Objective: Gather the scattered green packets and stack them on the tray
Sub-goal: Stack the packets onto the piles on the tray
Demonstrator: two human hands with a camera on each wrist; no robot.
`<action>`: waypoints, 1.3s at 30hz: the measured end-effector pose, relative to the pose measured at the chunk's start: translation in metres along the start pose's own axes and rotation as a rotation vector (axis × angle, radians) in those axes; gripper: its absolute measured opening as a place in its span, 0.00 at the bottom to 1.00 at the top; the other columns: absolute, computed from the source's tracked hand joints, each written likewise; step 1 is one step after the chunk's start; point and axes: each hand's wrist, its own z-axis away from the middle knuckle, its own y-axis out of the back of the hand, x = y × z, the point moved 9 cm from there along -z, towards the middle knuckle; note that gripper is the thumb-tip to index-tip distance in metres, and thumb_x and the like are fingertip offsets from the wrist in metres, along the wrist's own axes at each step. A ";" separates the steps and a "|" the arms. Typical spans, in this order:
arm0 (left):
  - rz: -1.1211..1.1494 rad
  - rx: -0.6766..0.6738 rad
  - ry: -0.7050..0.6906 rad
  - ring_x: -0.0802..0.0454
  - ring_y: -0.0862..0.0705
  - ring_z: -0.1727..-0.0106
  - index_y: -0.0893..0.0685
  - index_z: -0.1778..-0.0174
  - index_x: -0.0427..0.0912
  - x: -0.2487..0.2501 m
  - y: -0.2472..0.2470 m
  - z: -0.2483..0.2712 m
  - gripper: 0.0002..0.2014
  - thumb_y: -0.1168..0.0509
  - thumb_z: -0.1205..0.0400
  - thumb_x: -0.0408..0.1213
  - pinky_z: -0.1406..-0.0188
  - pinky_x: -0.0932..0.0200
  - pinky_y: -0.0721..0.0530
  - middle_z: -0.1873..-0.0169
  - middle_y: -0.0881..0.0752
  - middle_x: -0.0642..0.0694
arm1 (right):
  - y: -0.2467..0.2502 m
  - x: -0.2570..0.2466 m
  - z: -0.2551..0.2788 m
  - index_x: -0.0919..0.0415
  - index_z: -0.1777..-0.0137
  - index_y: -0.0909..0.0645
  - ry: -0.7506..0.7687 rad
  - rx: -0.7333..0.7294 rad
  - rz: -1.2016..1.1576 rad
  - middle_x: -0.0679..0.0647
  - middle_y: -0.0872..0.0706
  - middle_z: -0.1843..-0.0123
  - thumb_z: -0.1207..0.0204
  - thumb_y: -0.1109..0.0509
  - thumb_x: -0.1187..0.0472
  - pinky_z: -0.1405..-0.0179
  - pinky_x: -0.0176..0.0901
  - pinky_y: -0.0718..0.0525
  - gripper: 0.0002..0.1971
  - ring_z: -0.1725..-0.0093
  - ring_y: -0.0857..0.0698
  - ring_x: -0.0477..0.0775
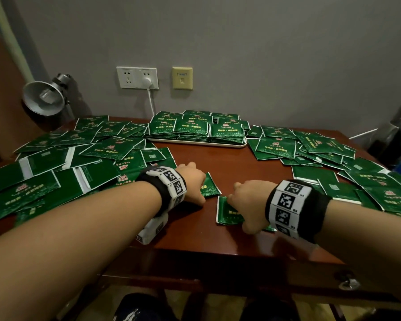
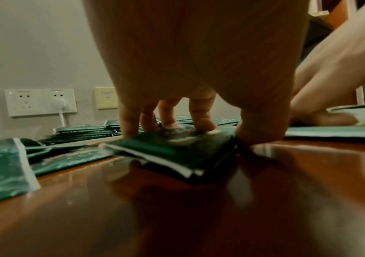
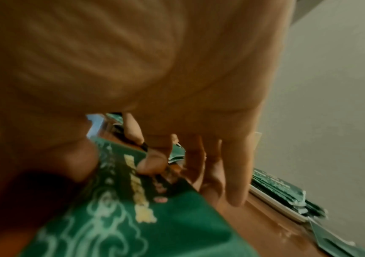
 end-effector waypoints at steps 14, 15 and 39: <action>-0.077 0.029 -0.013 0.40 0.25 0.44 0.28 0.48 0.47 -0.020 -0.001 -0.009 0.21 0.34 0.28 0.57 0.52 0.47 0.21 0.52 0.30 0.44 | 0.009 0.030 -0.003 0.53 0.43 0.25 -0.083 0.089 -0.119 0.53 0.26 0.47 0.31 0.29 0.46 0.66 0.46 0.22 0.20 0.59 0.22 0.55; -0.075 0.037 -0.014 0.40 0.24 0.44 0.27 0.46 0.47 -0.021 0.001 -0.010 0.23 0.34 0.28 0.58 0.52 0.48 0.20 0.52 0.30 0.44 | 0.010 0.034 -0.004 0.53 0.43 0.27 -0.092 0.103 -0.136 0.53 0.27 0.46 0.31 0.29 0.46 0.67 0.46 0.22 0.20 0.60 0.22 0.55; 0.110 0.285 0.120 0.46 0.23 0.52 0.27 0.47 0.46 -0.182 0.117 -0.103 0.26 0.20 0.33 0.44 0.56 0.54 0.21 0.49 0.27 0.46 | 0.061 0.075 -0.098 0.50 0.40 0.29 0.002 0.166 0.023 0.54 0.29 0.47 0.37 0.28 0.42 0.59 0.53 0.13 0.27 0.60 0.21 0.56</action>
